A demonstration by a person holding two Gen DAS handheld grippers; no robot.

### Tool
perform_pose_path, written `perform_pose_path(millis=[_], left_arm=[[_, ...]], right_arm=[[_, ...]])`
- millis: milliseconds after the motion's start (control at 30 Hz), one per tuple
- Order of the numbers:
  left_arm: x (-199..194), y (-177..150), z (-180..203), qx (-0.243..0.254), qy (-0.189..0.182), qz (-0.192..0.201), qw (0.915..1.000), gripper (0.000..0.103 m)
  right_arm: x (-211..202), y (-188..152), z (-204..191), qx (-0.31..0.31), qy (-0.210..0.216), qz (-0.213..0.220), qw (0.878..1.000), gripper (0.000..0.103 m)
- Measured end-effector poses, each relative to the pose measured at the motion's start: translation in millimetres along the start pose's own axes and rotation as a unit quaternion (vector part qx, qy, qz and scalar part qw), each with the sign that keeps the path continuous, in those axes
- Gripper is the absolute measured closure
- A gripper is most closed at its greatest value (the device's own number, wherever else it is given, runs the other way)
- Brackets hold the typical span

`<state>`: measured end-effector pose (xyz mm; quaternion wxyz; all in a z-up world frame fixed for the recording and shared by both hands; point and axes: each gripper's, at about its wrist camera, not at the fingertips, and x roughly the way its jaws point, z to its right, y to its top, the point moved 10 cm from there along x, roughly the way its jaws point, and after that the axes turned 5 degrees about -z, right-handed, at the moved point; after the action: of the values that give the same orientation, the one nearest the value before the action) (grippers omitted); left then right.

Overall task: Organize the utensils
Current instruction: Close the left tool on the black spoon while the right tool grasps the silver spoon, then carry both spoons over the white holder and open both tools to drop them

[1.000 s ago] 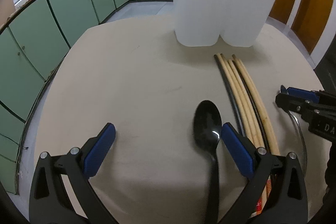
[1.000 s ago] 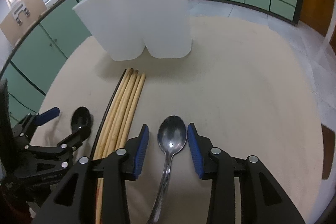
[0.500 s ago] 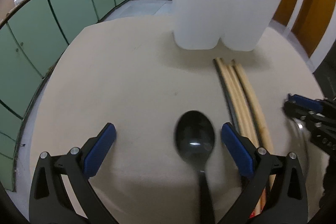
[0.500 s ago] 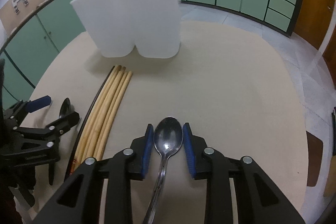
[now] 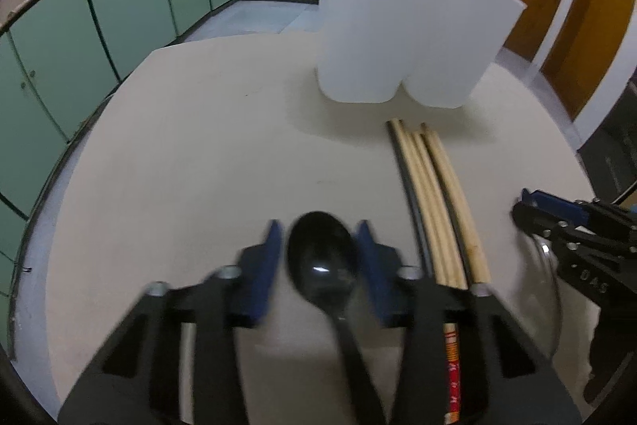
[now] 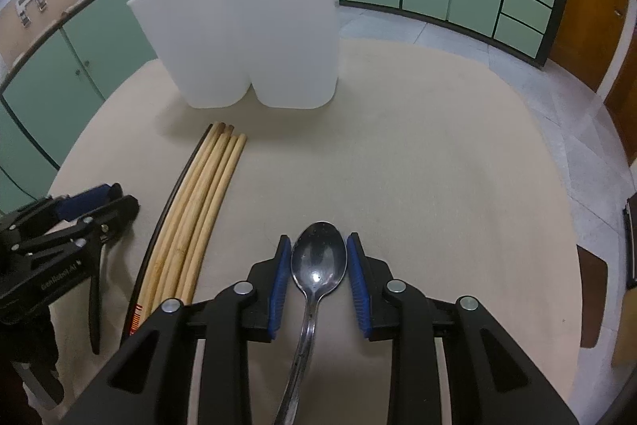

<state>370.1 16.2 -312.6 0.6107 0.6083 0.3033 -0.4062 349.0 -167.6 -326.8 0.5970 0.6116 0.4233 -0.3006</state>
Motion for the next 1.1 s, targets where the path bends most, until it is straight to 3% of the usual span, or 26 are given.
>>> perform_pose_path(millis=[100, 200, 400, 567, 767, 867, 1000, 1100], left_arm=[[-4.8, -1.2, 6.1, 0.003, -0.015, 0.012, 0.9998, 0.069], [-27.4, 3.4, 10.9, 0.007, -0.033, 0.069, 0.9971, 0.069], [-75.1, 10.9, 16.7, 0.028, -0.031, 0.183, 0.9822, 0.069], [-95.8, 19.4, 21.2, 0.024, -0.043, 0.225, 0.9732, 0.069], [-134.1, 72.1, 29.5, 0.025, -0.059, 0.289, 0.9552, 0.069], [-153.1, 125.7, 40.6, 0.039, -0.053, 0.335, 0.9399, 0.069], [-161.2, 186.3, 48.2, 0.040, -0.038, 0.374, 0.9260, 0.069], [-150.9, 220.9, 50.3, 0.040, -0.023, 0.382, 0.9230, 0.069]], right_arm=[[-10.4, -1.9, 0.0, 0.012, 0.013, 0.028, 0.999, 0.075], [-40.2, 0.7, -2.9, 0.006, 0.030, 0.091, 0.995, 0.075], [-83.7, 3.4, -8.2, -0.008, 0.042, 0.163, 0.986, 0.075], [-111.9, 20.9, -4.3, -0.001, 0.066, 0.201, 0.977, 0.075], [-160.6, 66.5, 5.6, 0.003, 0.088, 0.262, 0.961, 0.075], [-184.9, 105.0, 11.0, -0.001, 0.087, 0.298, 0.951, 0.075], [-198.7, 164.7, 16.2, 0.006, 0.080, 0.336, 0.939, 0.075], [-191.7, 201.5, 19.7, 0.013, 0.059, 0.347, 0.936, 0.075]])
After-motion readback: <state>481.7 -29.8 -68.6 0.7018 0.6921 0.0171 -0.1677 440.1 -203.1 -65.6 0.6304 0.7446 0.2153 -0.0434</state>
